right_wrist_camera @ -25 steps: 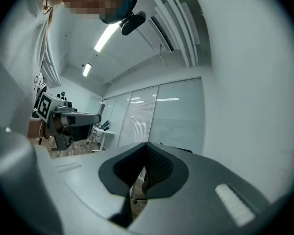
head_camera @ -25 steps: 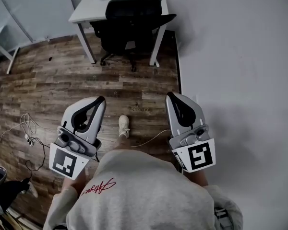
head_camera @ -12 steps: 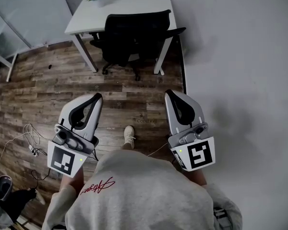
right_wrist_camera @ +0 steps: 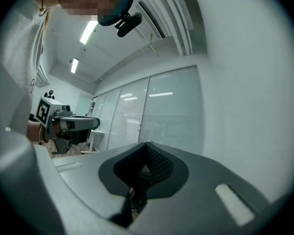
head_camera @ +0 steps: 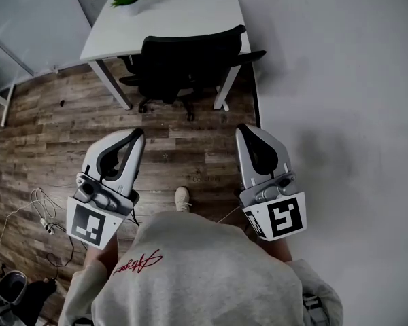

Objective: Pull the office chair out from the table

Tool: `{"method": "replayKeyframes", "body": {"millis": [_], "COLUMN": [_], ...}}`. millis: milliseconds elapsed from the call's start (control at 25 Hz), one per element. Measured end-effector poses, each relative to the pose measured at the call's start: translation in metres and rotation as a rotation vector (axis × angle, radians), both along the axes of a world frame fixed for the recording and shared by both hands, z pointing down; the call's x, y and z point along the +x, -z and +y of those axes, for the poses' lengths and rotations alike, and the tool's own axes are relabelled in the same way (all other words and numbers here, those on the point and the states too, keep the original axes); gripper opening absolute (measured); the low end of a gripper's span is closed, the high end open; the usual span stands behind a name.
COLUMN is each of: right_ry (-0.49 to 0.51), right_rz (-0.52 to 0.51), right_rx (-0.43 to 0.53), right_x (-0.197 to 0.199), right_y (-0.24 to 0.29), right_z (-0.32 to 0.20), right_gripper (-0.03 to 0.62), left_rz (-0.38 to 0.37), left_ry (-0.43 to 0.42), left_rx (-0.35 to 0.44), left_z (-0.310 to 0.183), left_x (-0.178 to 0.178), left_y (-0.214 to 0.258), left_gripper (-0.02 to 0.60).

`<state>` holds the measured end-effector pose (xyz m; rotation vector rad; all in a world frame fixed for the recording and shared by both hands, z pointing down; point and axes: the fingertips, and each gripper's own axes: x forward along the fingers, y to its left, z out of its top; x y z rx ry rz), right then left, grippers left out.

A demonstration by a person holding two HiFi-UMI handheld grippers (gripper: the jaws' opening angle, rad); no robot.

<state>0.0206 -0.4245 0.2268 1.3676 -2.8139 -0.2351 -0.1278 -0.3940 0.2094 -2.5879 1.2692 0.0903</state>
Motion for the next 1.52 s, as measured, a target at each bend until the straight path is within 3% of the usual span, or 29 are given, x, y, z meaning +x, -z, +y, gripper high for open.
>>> {"method": "replayKeyframes", "body": {"millis": [440,880,1280,1520], "right_ry": [-0.053,-0.108,-0.084,-0.085], "right_rz": [0.015,0.03,0.045,0.053], "right_rx": [-0.01,0.005,0.018,0.018], "right_x": [-0.015,0.0,-0.008,-0.001], "right_y": [-0.002,0.001,0.001,-0.013], "right_z": [-0.051,-0.054,-0.063,-0.108], "right_gripper": [0.002,0.002,0.002,0.002], "left_rz": [0.001,-0.001,0.015,0.009], "left_ry": [-0.042,-0.064,0.001,0.039], "left_rx": [-0.003,0.013,0.004,-0.041], "left_z": [-0.054,-0.058,-0.062,-0.105], "left_x": [-0.021,-0.022,-0.041,-0.044], "left_y": [-0.003,-0.005,-0.011,-0.032], "left_gripper": [-0.003,-0.003,-0.003,-0.003]}}
